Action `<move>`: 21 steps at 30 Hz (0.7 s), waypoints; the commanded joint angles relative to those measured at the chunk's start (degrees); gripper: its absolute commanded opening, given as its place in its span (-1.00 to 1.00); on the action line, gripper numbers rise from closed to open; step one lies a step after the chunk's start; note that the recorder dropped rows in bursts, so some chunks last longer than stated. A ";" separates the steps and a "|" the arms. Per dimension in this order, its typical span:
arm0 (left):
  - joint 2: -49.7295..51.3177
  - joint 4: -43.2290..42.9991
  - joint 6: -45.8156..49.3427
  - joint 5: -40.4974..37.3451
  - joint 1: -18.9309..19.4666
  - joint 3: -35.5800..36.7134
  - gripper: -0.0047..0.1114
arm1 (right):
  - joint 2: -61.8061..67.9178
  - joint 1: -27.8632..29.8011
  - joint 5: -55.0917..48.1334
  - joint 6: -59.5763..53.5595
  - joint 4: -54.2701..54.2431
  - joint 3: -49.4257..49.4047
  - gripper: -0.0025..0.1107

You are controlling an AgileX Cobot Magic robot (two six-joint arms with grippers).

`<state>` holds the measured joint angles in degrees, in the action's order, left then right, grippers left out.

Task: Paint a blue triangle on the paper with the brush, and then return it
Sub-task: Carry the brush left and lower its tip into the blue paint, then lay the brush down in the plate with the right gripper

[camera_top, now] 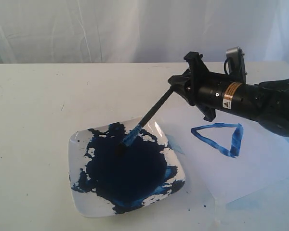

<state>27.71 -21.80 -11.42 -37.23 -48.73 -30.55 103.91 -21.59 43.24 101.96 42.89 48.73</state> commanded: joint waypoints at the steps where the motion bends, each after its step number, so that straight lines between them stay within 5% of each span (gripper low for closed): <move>1: -0.41 0.86 -0.36 -0.42 0.09 0.27 -0.92 | 2.34 -1.10 0.55 0.15 -1.00 2.02 -0.96; 21: -0.41 1.66 -0.46 0.06 0.09 0.86 -0.92 | 7.72 -4.07 -3.27 -4.52 -2.20 2.12 -0.96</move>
<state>27.71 -20.62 -11.42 -37.01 -48.73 -30.07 111.50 -25.51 41.90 99.72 41.65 50.66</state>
